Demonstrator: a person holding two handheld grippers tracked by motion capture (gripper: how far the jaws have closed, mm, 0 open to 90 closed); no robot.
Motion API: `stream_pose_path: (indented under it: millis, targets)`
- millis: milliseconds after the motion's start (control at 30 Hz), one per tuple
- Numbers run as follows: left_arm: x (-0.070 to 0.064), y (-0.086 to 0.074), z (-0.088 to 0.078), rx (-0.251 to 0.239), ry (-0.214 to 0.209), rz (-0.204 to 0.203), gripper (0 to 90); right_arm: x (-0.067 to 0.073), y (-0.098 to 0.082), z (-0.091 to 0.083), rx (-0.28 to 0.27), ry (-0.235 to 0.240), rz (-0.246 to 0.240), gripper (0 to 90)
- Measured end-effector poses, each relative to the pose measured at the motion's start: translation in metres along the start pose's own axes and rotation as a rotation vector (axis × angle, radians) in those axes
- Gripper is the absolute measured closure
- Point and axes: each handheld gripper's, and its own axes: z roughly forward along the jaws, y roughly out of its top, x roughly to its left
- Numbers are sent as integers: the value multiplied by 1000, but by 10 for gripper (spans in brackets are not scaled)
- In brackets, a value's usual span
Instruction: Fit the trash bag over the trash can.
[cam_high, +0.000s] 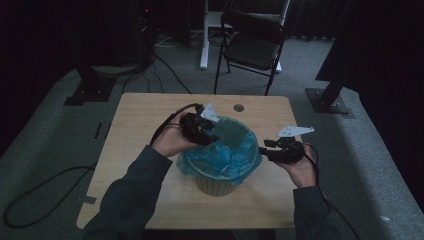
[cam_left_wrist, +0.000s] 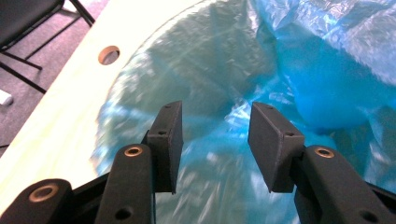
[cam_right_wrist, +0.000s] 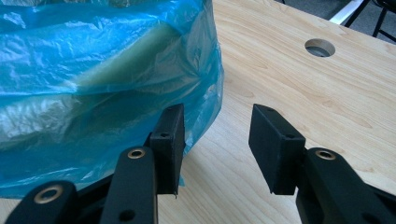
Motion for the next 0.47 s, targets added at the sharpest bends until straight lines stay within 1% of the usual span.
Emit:
stream_pose_path:
  millis: [100, 133, 167, 200, 267, 300, 367, 400, 467]
  targets:
    - [5, -10, -11, -35, 13, -36, 554, 0, 0, 0, 1, 0, 1, 552]
    - [5, -10, -11, -35, 13, -36, 555, 0, 0, 0, 1, 0, 1, 552]
    - [7, -16, -15, -42, 30, -50, 555, 0, 0, 1, 1, 1, 1, 552]
    - [8, -18, -17, -48, 34, -58, 554, 0, 0, 1, 2, 1, 1, 552]
    - [10, -23, -20, -50, 44, -67, 554, 0, 0, 1, 2, 1, 1, 552]
    - [11, -25, -22, -55, 56, -72, 554, 0, 0, 1, 2, 1, 1, 552]
    - [12, -27, -23, -62, 58, -80, 554, 0, 0, 1, 2, 1, 1, 552]
    - [14, -31, -26, -76, 59, -93, 554, 0, 0, 1, 2, 1, 1, 552]
    - [16, -34, -29, -87, 69, -102, 554, 0, 0, 1, 3, 1, 3, 552]
